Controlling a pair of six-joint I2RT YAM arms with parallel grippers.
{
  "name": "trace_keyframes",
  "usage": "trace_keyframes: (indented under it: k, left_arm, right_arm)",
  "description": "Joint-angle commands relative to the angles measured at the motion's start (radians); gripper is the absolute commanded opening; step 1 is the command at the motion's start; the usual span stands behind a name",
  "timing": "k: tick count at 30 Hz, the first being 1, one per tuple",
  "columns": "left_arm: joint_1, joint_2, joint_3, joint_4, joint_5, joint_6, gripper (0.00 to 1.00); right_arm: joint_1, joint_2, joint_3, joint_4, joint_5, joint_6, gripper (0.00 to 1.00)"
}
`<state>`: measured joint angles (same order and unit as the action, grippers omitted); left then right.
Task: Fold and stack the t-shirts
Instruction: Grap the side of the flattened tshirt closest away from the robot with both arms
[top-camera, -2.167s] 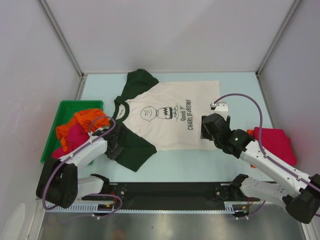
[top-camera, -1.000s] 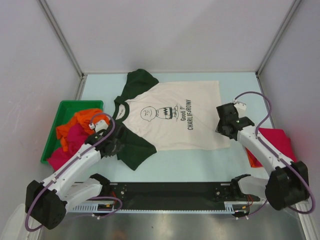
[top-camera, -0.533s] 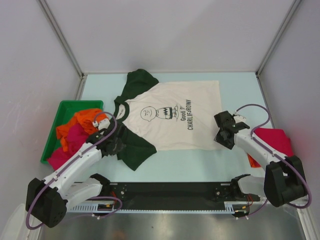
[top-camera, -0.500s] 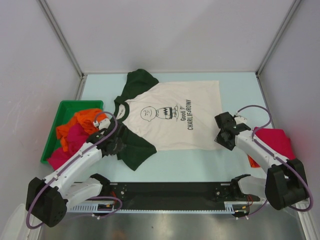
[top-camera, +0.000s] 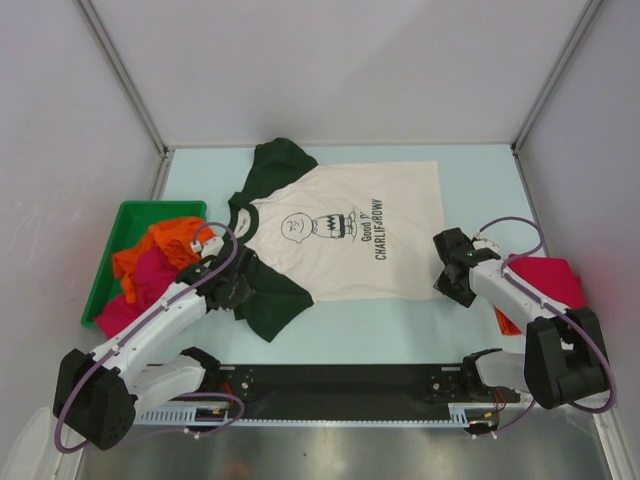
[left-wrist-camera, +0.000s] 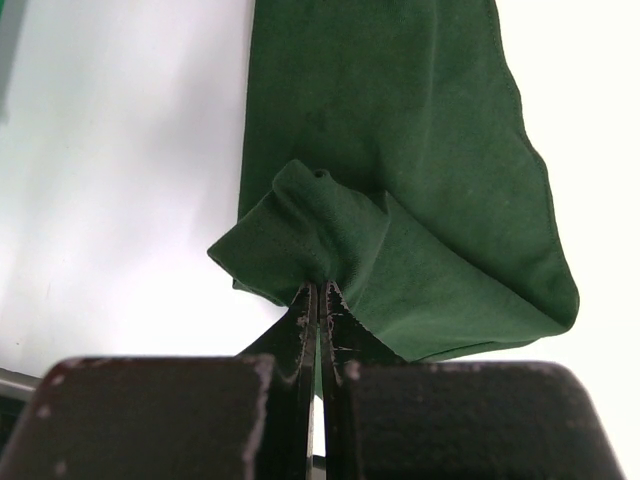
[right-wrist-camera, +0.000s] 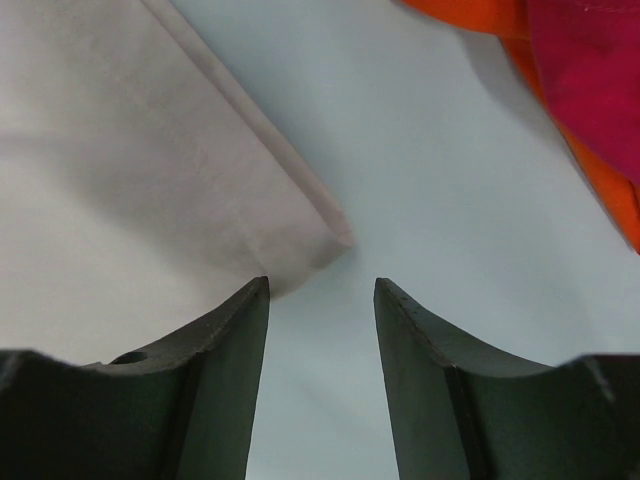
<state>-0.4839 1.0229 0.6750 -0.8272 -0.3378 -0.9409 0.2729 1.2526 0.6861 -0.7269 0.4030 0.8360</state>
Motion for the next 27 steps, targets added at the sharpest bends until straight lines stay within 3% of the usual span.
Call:
trace_keyframes:
  k: [1,16,22,27]
  left_arm:
    - [-0.005,-0.006,0.011,0.019,0.008,0.011,0.0]
    - [-0.005,0.003,0.017,0.011,0.008,0.002,0.0]
    - [-0.005,0.011,0.021,0.014,0.008,-0.004,0.0]
    - [-0.005,0.017,0.023,0.014,0.005,-0.006,0.0]
  right_arm:
    - [-0.004,0.037,0.001,0.035,0.028,-0.008,0.52]
    - [-0.008,0.172,0.009,0.089,0.031,-0.049,0.49]
    - [-0.008,0.176,0.009,0.089,0.03,-0.049,0.31]
    - [-0.008,0.165,0.006,0.08,0.033,-0.044,0.05]
